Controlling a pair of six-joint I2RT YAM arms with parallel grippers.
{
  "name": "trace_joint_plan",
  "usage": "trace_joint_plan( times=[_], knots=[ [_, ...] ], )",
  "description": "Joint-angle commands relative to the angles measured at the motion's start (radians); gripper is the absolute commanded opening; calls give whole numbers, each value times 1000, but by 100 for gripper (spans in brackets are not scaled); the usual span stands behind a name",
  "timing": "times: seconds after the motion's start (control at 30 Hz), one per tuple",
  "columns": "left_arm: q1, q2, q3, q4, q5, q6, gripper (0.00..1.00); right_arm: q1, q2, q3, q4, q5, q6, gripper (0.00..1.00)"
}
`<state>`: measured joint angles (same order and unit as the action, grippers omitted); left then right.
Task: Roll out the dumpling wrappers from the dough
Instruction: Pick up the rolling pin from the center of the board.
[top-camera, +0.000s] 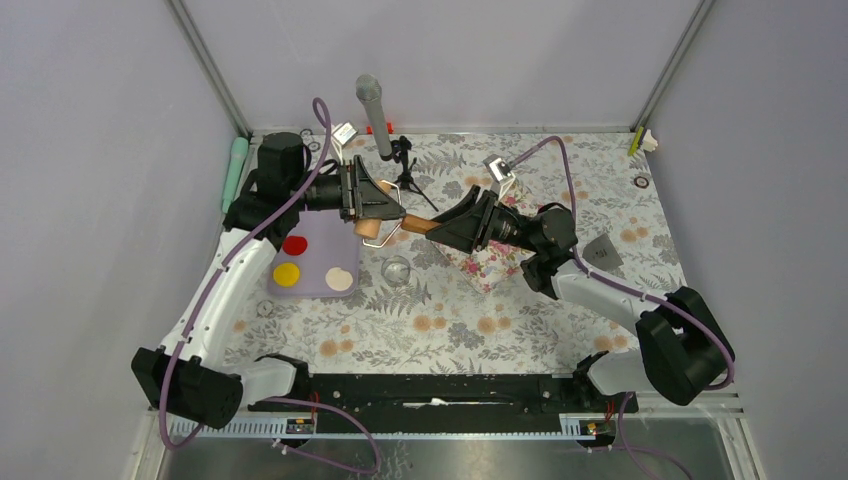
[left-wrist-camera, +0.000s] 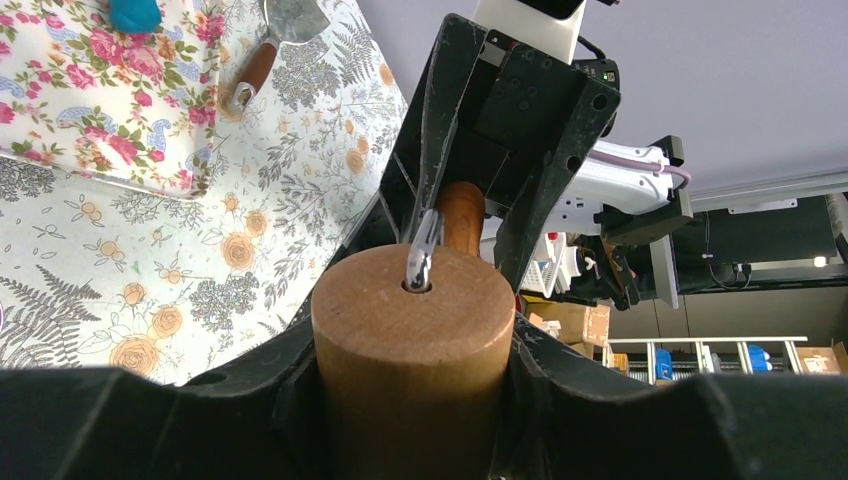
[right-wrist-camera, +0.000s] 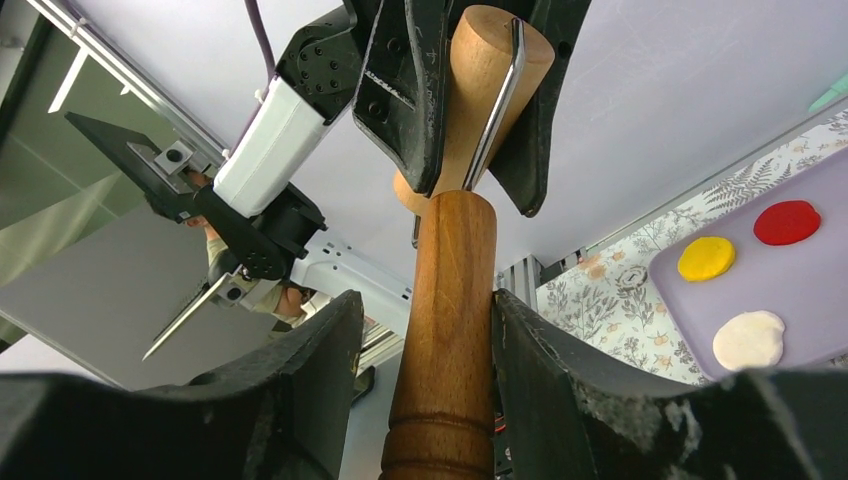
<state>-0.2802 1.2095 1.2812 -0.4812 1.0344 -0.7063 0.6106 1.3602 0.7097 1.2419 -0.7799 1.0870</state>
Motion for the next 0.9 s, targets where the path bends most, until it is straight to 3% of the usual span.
trace_joint_plan(
  times=[0.0,0.13,0.27,0.3,0.33,0.4,0.43,0.5,0.53,0.6,0.67,0.77,0.87],
  knots=[
    [0,-5,50,16,0,12,0,12,-23,32,72,4,-16,55],
    [1,-3,58,16,3,4,0,12,-1,43,98,2,9,43],
    [1,-10,46,37,3,-14,0,11,13,42,95,19,25,6],
    [1,-8,43,42,5,-22,0,11,13,42,77,29,25,0],
    [1,-6,41,42,4,-26,2,12,11,42,59,40,24,0],
    [1,-1,36,42,2,-30,25,10,5,43,8,59,45,0],
    [1,-1,37,33,-13,-23,47,8,-1,47,-46,73,54,0],
    [6,13,73,-63,-74,49,93,4,-31,65,-220,99,31,0],
    [12,36,135,-201,-139,134,98,-2,-56,73,-327,108,-8,0],
    [14,75,312,-454,-297,257,99,-26,-147,82,-546,151,-108,0],
    [20,85,416,-565,-430,323,99,-115,-238,82,-755,165,-161,0],
    [24,53,473,-604,-551,341,99,-309,-342,128,-1065,129,-257,0],
    [26,13,435,-579,-591,323,99,-510,-308,290,-1539,112,-403,0]
  ],
)
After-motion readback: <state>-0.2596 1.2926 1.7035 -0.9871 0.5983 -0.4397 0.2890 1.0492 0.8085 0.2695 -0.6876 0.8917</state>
